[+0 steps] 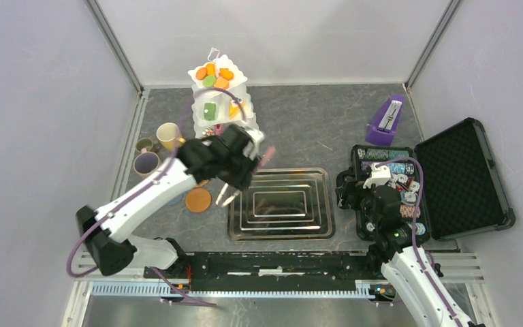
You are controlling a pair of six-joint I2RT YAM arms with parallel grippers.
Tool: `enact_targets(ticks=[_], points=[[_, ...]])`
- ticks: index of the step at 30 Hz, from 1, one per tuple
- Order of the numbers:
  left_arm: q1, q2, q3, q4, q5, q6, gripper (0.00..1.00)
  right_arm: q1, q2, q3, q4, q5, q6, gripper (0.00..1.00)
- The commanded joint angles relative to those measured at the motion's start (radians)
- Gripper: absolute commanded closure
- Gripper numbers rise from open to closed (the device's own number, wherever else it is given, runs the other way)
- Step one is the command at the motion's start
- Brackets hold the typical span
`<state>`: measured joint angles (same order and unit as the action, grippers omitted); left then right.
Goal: Serve the afternoon tea
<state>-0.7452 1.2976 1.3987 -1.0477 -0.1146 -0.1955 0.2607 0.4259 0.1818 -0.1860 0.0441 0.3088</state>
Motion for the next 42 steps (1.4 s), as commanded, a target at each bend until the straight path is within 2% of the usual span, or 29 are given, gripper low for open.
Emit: enact_targets(ticks=[1, 6, 10, 14, 19, 24, 26, 28, 32, 33, 34, 38, 42], points=[[-0.165, 0.093, -0.114, 0.001, -0.059, 0.061, 0.35, -0.002, -0.01, 0.013, 0.03, -0.005, -0.01, 0.02], [-0.246, 0.217, -0.158, 0.007, -0.064, 0.106, 0.36, -0.001, 0.013, 0.008, 0.057, -0.074, -0.021, 0.02], [-0.253, 0.309, -0.191, 0.034, -0.006, 0.128, 0.32, 0.0, 0.128, 0.035, 0.053, -0.157, -0.045, 0.02], [-0.258, 0.4, -0.211, 0.051, -0.009, 0.102, 0.34, 0.004, 0.254, 0.09, 0.037, -0.15, -0.067, 0.01], [-0.257, 0.439, -0.24, 0.065, -0.041, 0.076, 0.34, 0.051, 0.411, 0.19, 0.023, -0.122, -0.104, 0.1], [-0.258, 0.429, -0.28, 0.089, -0.07, 0.063, 0.29, 0.153, 0.501, 0.295, -0.008, 0.008, -0.148, 0.11], [-0.257, 0.417, -0.286, 0.094, -0.077, 0.058, 0.26, 0.179, 0.503, 0.322, -0.016, 0.026, -0.157, 0.09], [-0.258, 0.397, -0.284, 0.098, -0.095, 0.053, 0.2, 0.205, 0.496, 0.355, -0.044, 0.041, -0.166, 0.02], [-0.256, 0.357, -0.254, 0.1, -0.114, 0.054, 0.11, 0.259, 0.473, 0.419, -0.126, 0.121, -0.134, 0.02], [-0.256, 0.347, -0.242, 0.1, -0.11, 0.056, 0.04, 0.263, 0.474, 0.42, -0.142, 0.133, -0.113, 0.02], [-0.256, 0.34, -0.229, 0.099, -0.11, 0.057, 0.01, 0.267, 0.481, 0.417, -0.148, 0.135, -0.092, 0.02], [-0.256, 0.305, -0.153, 0.064, -0.125, 0.064, 0.0, 0.296, 0.571, 0.415, -0.158, 0.176, 0.005, 0.02], [-0.254, 0.207, -0.09, 0.039, -0.181, 0.046, 0.0, 0.31, 0.635, 0.407, -0.095, 0.254, 0.06, 0.09]])
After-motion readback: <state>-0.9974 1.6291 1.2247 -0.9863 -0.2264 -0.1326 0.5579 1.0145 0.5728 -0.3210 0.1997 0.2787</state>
